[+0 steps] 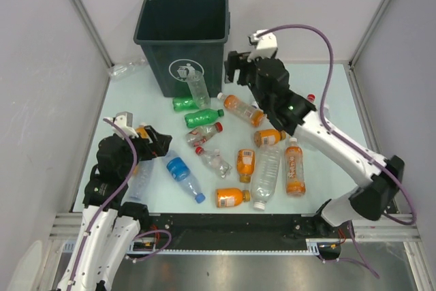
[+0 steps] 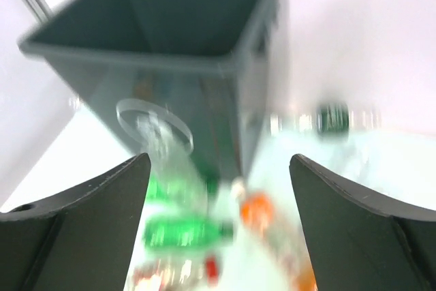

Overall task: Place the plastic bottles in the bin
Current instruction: Pick up the plastic bottle at the center of the board.

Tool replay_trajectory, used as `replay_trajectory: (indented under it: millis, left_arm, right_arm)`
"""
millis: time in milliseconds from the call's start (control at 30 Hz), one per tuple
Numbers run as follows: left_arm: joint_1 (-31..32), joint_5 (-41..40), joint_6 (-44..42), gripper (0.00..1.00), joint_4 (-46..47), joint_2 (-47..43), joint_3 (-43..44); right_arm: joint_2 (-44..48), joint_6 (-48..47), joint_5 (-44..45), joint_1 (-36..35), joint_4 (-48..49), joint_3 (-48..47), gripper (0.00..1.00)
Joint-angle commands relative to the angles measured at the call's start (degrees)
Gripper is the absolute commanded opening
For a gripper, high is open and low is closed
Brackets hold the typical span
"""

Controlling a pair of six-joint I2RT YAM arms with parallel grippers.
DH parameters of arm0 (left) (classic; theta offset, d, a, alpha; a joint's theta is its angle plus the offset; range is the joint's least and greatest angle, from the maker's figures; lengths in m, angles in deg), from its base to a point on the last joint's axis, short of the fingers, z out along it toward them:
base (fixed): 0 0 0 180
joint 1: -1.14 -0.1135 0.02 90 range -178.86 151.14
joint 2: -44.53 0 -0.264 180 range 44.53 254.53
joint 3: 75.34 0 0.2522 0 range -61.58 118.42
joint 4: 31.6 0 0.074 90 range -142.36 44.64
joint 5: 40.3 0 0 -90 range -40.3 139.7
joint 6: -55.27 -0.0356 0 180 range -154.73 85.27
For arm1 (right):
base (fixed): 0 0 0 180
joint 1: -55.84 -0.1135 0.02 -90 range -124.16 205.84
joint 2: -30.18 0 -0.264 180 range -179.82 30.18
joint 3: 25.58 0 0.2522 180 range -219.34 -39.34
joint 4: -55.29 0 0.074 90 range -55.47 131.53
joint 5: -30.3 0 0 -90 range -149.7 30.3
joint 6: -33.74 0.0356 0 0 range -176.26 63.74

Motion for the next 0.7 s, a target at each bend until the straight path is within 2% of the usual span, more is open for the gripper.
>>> replay_trajectory:
  millis: [0,133,167,200,333,500,667]
  left_arm:
    - [-0.01,0.19,0.18,1.0,0.59,-0.24,-0.11]
    - [0.08,-0.08,0.45,1.0,0.24,0.29,-0.02]
    - [0.08,-0.08,0.53,1.0,0.06,0.38,0.07]
    - [0.08,-0.34,0.62,1.0,-0.03,0.46,0.07]
    - [0.08,-1.31,1.32,1.0,-0.82,0.38,0.24]
    - [0.69,2.21,1.06,1.0,1.03,-1.29,-0.81]
    - [0.96,2.12,1.15,1.0,0.94,-0.25,-0.81]
  right_arm:
    - [6.48,14.55,5.27,-1.17,-20.1,5.42,0.86]
    - [10.7,20.46,10.18,-4.59,-29.99,12.44,0.87]
    - [11.32,23.25,11.93,-5.81,-31.57,13.33,0.9]
    - [12.02,24.58,12.03,-7.65,-34.37,13.86,0.99]
    - [14.75,32.66,13.17,-12.75,-37.99,17.46,1.0]
    - [15.11,42.85,10.19,-16.19,-44.05,19.58,0.96]
    - [14.32,47.27,11.86,-20.06,-49.77,19.67,0.95]
